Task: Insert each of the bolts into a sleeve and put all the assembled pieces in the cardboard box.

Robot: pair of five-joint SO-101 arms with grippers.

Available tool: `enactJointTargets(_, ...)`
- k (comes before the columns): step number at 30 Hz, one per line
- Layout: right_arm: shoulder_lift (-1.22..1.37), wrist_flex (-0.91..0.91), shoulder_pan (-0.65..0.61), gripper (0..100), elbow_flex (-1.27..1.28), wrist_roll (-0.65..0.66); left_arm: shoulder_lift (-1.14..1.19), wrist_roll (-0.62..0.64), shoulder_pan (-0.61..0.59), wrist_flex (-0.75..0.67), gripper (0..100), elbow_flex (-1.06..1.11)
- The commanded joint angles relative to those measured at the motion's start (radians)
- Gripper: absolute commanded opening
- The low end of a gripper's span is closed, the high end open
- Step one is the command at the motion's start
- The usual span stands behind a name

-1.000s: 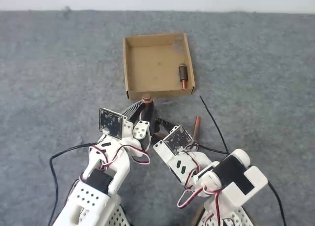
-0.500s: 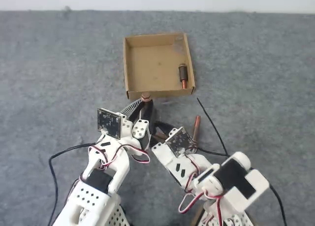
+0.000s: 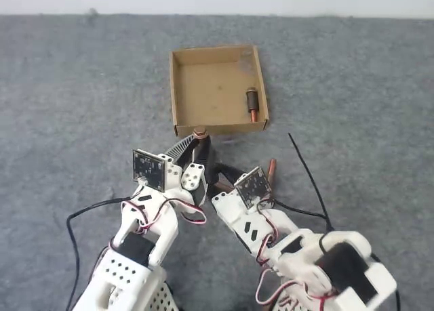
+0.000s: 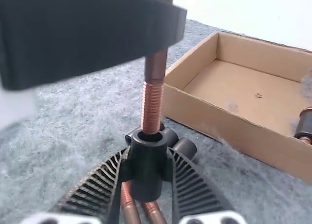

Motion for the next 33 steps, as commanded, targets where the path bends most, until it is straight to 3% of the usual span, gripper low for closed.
enactJointTargets(1, -0.082, 0.007, 0.025, 0.6, -0.011, 0.008, 0.012, -0.003, 0.000, -0.023, 1, -0.007)
enactJointTargets(16, -0.071, 0.008, 0.036, 0.6, -0.055, 0.132, 0.006, 0.043, 0.017, 0.003, 1, -0.007)
enactJointTargets(33, -0.073, 0.001, 0.038, 0.6, -0.061, 0.132, 0.012, 0.041, 0.025, 0.000, 1, -0.007)
